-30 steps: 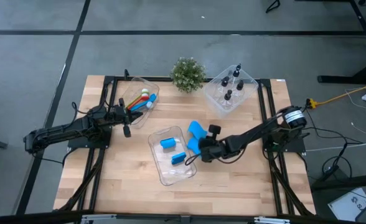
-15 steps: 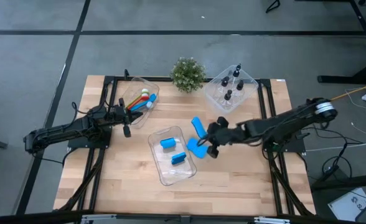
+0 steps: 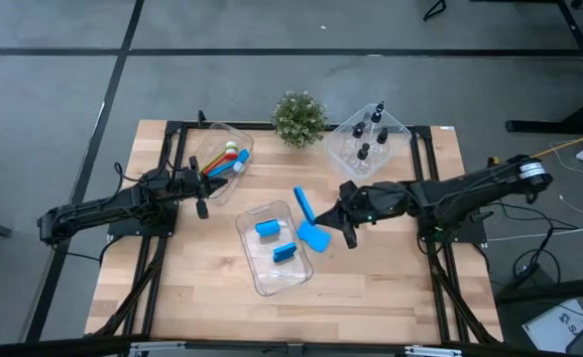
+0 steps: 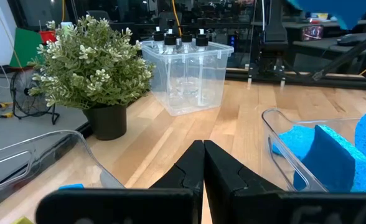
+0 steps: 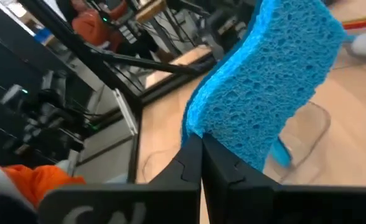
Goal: Pick & Place Kitchen Sink Supplies
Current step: Put the sponge into the bottom transparent bin
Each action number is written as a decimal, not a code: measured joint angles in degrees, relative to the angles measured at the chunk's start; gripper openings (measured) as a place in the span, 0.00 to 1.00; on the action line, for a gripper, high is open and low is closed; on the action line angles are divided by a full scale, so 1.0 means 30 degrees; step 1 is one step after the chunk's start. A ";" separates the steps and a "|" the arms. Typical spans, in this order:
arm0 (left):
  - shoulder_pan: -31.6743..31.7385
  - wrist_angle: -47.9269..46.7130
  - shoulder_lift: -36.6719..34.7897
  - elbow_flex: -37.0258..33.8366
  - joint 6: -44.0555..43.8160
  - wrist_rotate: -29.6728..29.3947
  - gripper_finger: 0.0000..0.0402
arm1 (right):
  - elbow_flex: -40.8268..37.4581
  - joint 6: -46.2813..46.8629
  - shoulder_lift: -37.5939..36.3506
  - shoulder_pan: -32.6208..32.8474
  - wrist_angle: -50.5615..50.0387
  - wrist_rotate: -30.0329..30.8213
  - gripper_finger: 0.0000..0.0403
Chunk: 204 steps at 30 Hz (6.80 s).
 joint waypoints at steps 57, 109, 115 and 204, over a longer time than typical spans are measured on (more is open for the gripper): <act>-0.0015 0.2045 -0.0001 -0.0003 -0.2574 0.0085 0.00 | 0.0015 -0.6039 0.4593 0.1962 1.0520 -0.4161 0.00; -0.8298 0.9315 1.4079 0.7563 -0.3994 0.4765 0.59 | 0.3526 -0.4694 0.9740 0.0102 1.2717 -0.6192 0.00; -0.8752 1.0544 1.5623 0.7974 -0.3556 0.5689 0.59 | 0.3534 -0.4856 0.9740 0.0102 1.2720 -0.6192 0.00; -0.9762 0.8776 1.4994 0.7974 -2.0706 0.1297 0.03 | 0.3541 -4.2365 0.7092 0.2732 0.3520 0.5957 0.34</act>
